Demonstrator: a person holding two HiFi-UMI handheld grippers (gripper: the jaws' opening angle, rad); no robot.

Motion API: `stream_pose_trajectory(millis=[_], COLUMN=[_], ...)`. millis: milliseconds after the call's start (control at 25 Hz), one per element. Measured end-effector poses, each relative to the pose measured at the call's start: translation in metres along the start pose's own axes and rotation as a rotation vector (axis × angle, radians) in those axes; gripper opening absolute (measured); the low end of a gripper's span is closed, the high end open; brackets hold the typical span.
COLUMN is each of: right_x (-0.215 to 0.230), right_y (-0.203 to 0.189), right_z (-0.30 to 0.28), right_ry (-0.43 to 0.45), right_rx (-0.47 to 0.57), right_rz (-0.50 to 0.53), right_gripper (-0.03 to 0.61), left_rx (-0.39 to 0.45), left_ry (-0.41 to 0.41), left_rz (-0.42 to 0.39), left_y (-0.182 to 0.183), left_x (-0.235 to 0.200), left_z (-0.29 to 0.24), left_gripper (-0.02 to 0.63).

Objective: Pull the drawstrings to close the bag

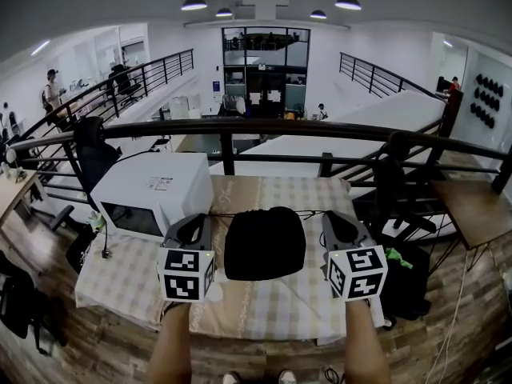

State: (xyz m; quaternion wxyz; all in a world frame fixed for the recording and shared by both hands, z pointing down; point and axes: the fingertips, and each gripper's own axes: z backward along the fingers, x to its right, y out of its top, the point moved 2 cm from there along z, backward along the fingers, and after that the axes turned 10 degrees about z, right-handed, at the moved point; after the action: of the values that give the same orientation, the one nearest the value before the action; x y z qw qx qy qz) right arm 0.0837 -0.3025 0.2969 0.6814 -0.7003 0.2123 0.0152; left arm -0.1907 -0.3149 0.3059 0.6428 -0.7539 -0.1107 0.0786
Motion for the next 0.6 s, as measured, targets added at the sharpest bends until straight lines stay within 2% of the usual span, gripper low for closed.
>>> stream_pose_trajectory(millis=[600], right_x=[0.011], right_y=[-0.007], right_z=[0.002], right_ry=[0.001], right_rx=[-0.001], right_rz=[-0.064], right_gripper=[0.024], left_rx=[-0.009], left_ry=[0.025], left_rz=[0.025], left_y=[-0.007], left_x=[-0.014], left_z=[-0.001], left_gripper=[0.029])
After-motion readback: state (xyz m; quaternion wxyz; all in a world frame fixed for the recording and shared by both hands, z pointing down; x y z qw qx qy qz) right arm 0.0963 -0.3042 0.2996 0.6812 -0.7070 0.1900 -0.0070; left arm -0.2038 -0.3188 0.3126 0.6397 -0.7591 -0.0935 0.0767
